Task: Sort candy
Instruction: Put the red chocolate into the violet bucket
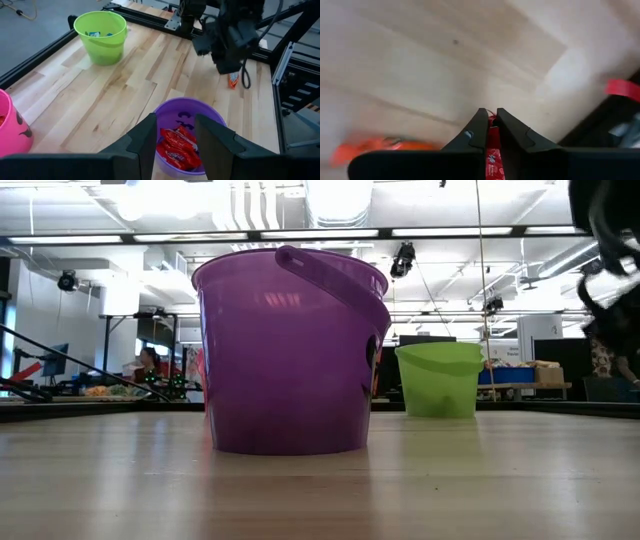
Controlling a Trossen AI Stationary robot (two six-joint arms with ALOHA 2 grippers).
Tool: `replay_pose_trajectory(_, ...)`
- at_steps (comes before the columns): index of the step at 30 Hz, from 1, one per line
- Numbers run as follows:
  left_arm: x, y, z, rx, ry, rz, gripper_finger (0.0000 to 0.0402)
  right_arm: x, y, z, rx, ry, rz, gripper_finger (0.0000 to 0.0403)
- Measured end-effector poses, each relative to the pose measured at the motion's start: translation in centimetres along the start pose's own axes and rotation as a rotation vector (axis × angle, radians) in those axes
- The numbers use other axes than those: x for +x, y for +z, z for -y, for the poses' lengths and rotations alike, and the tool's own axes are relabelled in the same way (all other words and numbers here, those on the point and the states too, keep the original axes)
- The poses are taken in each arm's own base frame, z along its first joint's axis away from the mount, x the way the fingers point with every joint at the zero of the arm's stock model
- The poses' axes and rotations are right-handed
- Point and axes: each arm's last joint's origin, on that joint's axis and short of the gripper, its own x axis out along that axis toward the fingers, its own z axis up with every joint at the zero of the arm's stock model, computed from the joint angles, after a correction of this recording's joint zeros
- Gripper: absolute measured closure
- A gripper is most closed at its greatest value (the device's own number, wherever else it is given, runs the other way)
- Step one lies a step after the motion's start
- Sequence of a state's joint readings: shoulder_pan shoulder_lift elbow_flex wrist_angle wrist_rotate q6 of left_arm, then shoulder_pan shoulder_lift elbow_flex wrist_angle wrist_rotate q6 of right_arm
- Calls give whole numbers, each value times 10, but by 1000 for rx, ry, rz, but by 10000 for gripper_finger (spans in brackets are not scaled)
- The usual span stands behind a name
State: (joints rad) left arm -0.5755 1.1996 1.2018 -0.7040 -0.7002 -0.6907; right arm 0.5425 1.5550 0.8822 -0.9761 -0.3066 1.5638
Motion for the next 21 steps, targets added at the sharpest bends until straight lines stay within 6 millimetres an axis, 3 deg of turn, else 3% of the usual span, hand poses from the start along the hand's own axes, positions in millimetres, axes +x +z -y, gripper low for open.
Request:
replay_pose_trajectory(4, 0, 0, 0, -1, 1, 0, 287, -35, -2, 3, 11, 38, 124, 383)
replay_pose_trajectory(7, 0, 0, 0, -1, 2, 1, 287, -68, 0, 1, 29, 183, 307, 384)
replay_pose_trajectory(14, 0, 0, 0, -13, 2, 1, 287, -147, -1, -14, -35, 571, 951, 385)
replay_pose_trajectory(17, 0, 1, -1, -20, 21, 16, 287, -168, -3, -26, -128, 643, 1193, 385)
replay_pose_trajectory(21, 0, 2, -2, -37, 52, 44, 287, -183, 1, -42, -257, 710, 1382, 385)
